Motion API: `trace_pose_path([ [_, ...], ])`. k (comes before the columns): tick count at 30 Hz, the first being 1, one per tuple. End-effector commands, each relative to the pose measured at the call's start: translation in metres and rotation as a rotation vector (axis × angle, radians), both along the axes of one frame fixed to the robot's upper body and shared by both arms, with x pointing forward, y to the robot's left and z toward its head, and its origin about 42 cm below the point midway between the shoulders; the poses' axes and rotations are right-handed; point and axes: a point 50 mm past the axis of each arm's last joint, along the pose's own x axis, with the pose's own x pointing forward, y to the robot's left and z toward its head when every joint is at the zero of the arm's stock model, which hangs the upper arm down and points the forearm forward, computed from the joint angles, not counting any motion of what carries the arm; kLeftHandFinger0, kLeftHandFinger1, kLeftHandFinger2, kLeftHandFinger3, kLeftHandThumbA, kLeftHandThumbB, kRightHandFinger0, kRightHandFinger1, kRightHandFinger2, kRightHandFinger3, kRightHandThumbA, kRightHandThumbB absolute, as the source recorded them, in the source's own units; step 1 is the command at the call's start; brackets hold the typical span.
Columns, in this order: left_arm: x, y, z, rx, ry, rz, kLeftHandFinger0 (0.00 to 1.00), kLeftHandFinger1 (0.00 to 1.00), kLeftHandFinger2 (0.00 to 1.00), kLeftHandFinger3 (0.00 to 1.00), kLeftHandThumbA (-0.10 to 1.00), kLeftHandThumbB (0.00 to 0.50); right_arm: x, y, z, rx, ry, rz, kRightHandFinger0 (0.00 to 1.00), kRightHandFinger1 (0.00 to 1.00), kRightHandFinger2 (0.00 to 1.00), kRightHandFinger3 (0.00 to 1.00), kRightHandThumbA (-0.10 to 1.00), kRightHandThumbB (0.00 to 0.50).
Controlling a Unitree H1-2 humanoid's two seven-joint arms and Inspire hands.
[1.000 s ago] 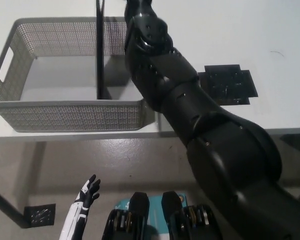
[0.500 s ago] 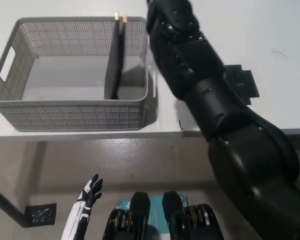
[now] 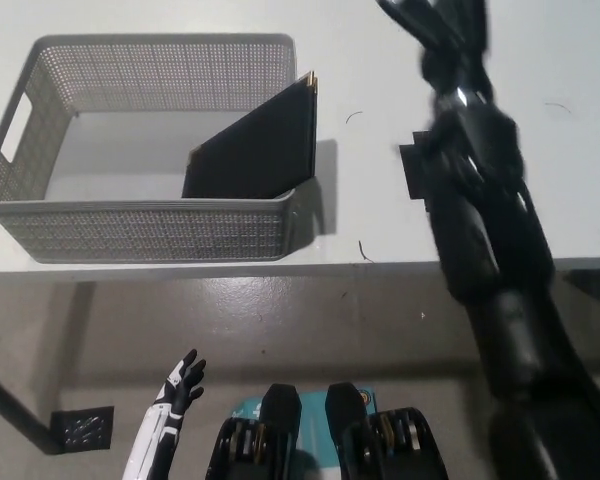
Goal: A notebook is kept standing on the table on the right hand side and a container is kept on the left hand side and the robot uses its right hand to grab the notebook and places it in the container
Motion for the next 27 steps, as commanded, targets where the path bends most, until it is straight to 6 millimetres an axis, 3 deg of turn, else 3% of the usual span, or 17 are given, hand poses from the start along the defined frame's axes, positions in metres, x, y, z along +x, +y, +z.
trace_pose_path([
  [1,0.003,0.003,0.010,-0.043,-0.041,-0.001,1.00,1.00,1.00,1.00,1.00,0.266,-0.235,-0.086,0.062,-0.209,-0.760,-0.027,1.00,1.00,1.00,1.00,1.00,0.458],
  [4,0.004,0.001,0.008,-0.044,-0.042,-0.014,1.00,1.00,1.00,1.00,1.00,0.269,-0.271,-0.079,0.015,-0.196,-0.699,0.002,1.00,1.00,1.00,1.00,1.00,0.468],
  [7,0.004,0.001,0.009,-0.044,-0.041,-0.018,1.00,1.00,1.00,1.00,1.00,0.288,-0.288,-0.065,-0.018,-0.221,-0.634,-0.005,1.00,1.00,1.00,1.00,1.00,0.447],
  [8,0.006,0.001,0.010,-0.045,-0.043,-0.014,1.00,1.00,1.00,1.00,1.00,0.288,-0.290,-0.060,-0.027,-0.231,-0.601,-0.004,1.00,1.00,1.00,1.00,1.00,0.462],
  [11,0.005,0.001,0.010,-0.051,-0.051,-0.014,1.00,1.00,1.00,1.00,1.00,0.268,-0.293,-0.047,-0.067,-0.226,-0.494,0.019,1.00,1.00,1.00,1.00,1.00,0.421],
  [13,0.005,0.001,0.010,-0.053,-0.054,-0.016,1.00,1.00,1.00,1.00,1.00,0.264,-0.296,-0.045,-0.086,-0.272,-0.408,0.002,1.00,1.00,1.00,1.00,1.00,0.423],
  [14,0.006,-0.001,0.010,-0.057,-0.056,-0.019,1.00,1.00,1.00,1.00,1.00,0.264,-0.298,-0.045,-0.093,-0.266,-0.384,0.007,1.00,1.00,1.00,1.00,1.00,0.378],
  [15,0.007,-0.001,0.011,-0.059,-0.058,-0.020,1.00,1.00,1.00,1.00,1.00,0.269,-0.296,-0.044,-0.104,-0.251,-0.355,0.024,1.00,1.00,1.00,1.00,1.00,0.328],
  [19,0.005,-0.001,0.014,-0.057,-0.055,-0.015,1.00,1.00,1.00,1.00,1.00,0.313,-0.279,-0.051,-0.163,-0.257,-0.112,0.066,1.00,1.00,1.00,1.00,1.00,0.340],
  [22,0.008,0.000,0.015,-0.057,-0.054,-0.019,1.00,1.00,1.00,1.00,1.00,0.310,-0.269,-0.058,-0.194,-0.272,-0.008,0.072,1.00,1.00,1.00,1.00,1.00,0.364],
  [24,0.009,-0.001,0.017,-0.063,-0.060,-0.015,1.00,1.00,1.00,1.00,1.00,0.308,-0.260,-0.063,-0.216,-0.285,0.054,0.075,1.00,1.00,1.00,1.00,1.00,0.323],
  [26,0.008,-0.001,0.016,-0.065,-0.062,-0.016,1.00,1.00,1.00,1.00,1.00,0.303,-0.256,-0.066,-0.232,-0.287,0.125,0.082,1.00,1.00,1.00,1.00,1.00,0.347],
  [27,0.008,-0.001,0.016,-0.066,-0.062,-0.016,1.00,1.00,1.00,1.00,1.00,0.297,-0.255,-0.067,-0.235,-0.287,0.132,0.084,1.00,1.00,1.00,1.00,1.00,0.308],
])
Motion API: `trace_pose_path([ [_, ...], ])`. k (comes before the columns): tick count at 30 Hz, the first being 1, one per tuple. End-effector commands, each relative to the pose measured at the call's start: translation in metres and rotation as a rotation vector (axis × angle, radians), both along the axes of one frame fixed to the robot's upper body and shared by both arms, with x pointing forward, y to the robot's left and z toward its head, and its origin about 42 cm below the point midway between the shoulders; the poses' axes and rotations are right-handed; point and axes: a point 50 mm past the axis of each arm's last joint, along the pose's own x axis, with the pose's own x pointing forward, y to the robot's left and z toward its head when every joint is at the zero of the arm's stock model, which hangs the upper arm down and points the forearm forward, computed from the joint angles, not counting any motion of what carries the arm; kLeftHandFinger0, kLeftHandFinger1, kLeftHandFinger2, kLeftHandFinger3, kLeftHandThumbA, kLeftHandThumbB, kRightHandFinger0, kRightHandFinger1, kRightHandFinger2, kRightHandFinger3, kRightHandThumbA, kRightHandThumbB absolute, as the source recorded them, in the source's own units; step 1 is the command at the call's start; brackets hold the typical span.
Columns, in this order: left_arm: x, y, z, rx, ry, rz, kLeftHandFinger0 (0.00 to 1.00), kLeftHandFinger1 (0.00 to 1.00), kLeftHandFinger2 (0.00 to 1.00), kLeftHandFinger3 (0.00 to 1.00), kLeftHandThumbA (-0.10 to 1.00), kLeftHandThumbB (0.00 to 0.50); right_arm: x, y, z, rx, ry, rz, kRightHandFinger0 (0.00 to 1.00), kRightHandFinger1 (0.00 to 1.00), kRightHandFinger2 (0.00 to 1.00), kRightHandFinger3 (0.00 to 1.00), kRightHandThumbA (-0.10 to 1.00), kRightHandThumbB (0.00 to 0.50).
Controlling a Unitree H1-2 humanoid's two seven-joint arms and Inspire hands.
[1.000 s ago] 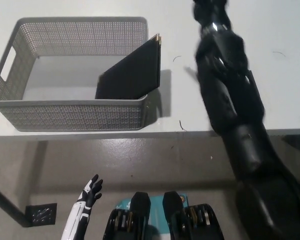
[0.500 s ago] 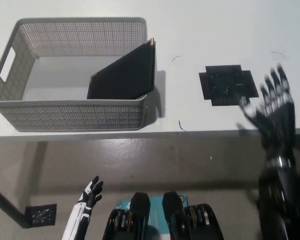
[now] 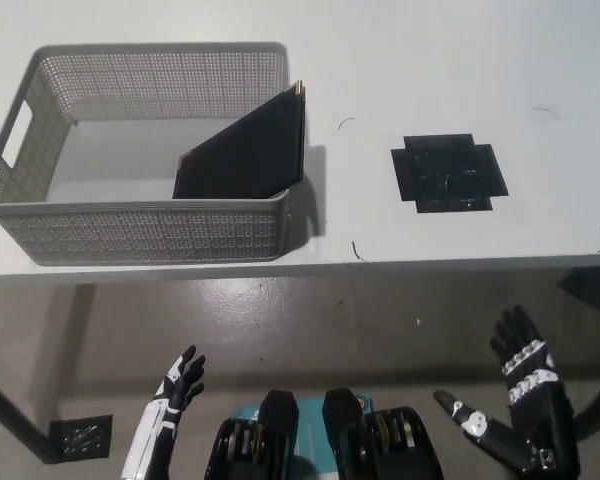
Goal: A notebook is kept standing on the table on the right hand side and a container is kept on the left hand side and the robot uses its right hand to grab the notebook and places it in the container
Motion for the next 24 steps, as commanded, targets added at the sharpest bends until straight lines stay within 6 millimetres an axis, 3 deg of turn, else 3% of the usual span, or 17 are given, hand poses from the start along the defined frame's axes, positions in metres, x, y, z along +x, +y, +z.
trace_pose_path([
  [1,0.008,-0.002,0.014,-0.038,-0.068,-0.015,1.00,1.00,1.00,1.00,1.00,0.295,0.014,0.001,-0.009,-0.048,-0.085,0.078,1.00,1.00,1.00,1.00,1.00,0.379],
  [3,0.009,-0.001,0.014,-0.039,-0.071,-0.011,1.00,1.00,1.00,1.00,1.00,0.284,0.020,0.001,-0.022,-0.079,-0.057,0.071,1.00,1.00,1.00,1.00,1.00,0.418],
  [4,0.008,-0.001,0.014,-0.037,-0.062,-0.006,1.00,1.00,1.00,1.00,1.00,0.302,0.022,0.000,-0.028,-0.103,-0.037,0.068,1.00,1.00,1.00,1.00,1.00,0.456],
  [6,0.009,-0.001,0.014,-0.039,-0.068,-0.003,1.00,1.00,1.00,1.00,1.00,0.289,0.024,-0.002,-0.037,-0.127,-0.002,0.072,1.00,1.00,1.00,1.00,1.00,0.474],
  [24,0.008,0.002,0.012,-0.026,-0.065,0.001,1.00,1.00,1.00,1.00,1.00,0.239,0.025,-0.010,-0.035,-0.170,-0.010,0.039,1.00,1.00,1.00,1.00,1.00,0.478],
])
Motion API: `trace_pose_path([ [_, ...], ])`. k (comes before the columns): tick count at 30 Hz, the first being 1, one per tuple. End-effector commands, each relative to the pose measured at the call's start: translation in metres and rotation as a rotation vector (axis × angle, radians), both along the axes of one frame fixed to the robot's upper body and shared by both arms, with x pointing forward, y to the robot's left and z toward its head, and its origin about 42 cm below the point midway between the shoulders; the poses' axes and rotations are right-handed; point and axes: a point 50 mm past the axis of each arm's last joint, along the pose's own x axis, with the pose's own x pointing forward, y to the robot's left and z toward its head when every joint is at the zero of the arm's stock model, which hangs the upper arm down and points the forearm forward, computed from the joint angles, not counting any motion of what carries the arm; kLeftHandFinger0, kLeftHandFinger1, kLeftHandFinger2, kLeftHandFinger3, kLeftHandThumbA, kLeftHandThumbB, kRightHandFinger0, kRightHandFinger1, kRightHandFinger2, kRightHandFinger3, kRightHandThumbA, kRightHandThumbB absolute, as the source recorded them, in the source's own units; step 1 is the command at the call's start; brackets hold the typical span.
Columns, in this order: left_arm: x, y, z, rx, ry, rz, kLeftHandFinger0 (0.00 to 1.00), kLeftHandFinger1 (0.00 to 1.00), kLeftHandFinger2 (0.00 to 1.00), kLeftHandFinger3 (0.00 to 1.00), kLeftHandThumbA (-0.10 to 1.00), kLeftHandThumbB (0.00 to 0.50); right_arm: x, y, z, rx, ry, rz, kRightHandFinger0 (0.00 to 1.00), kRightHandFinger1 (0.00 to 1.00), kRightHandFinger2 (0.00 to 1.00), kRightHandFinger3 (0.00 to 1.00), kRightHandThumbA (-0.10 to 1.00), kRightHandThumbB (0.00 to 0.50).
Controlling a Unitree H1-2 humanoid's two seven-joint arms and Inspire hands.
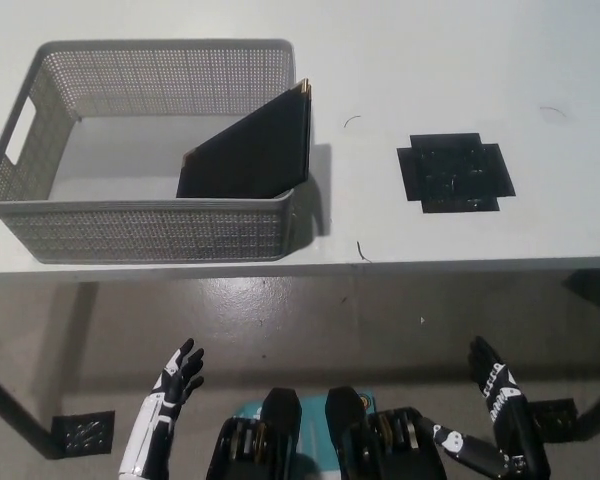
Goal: A notebook is kept standing on the table on the right hand side and a container is kept on the left hand side and the robot uses its right hand to grab the notebook and places it in the container
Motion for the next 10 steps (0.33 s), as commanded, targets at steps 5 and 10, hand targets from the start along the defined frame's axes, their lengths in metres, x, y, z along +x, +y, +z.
trace_pose_path([
  [5,0.0047,0.0006,0.0092,-0.008,-0.053,-0.008,1.00,1.00,1.00,1.00,1.00,0.243,0.0082,-0.0025,0.0168,-0.014,-0.110,-0.004,1.00,1.00,1.00,1.00,1.00,0.454],
  [10,0.0063,0.0013,0.0102,0.003,-0.053,-0.007,1.00,1.00,1.00,1.00,1.00,0.237,0.0101,-0.0028,0.0182,-0.034,-0.117,-0.009,1.00,1.00,1.00,1.00,1.00,0.435],
])
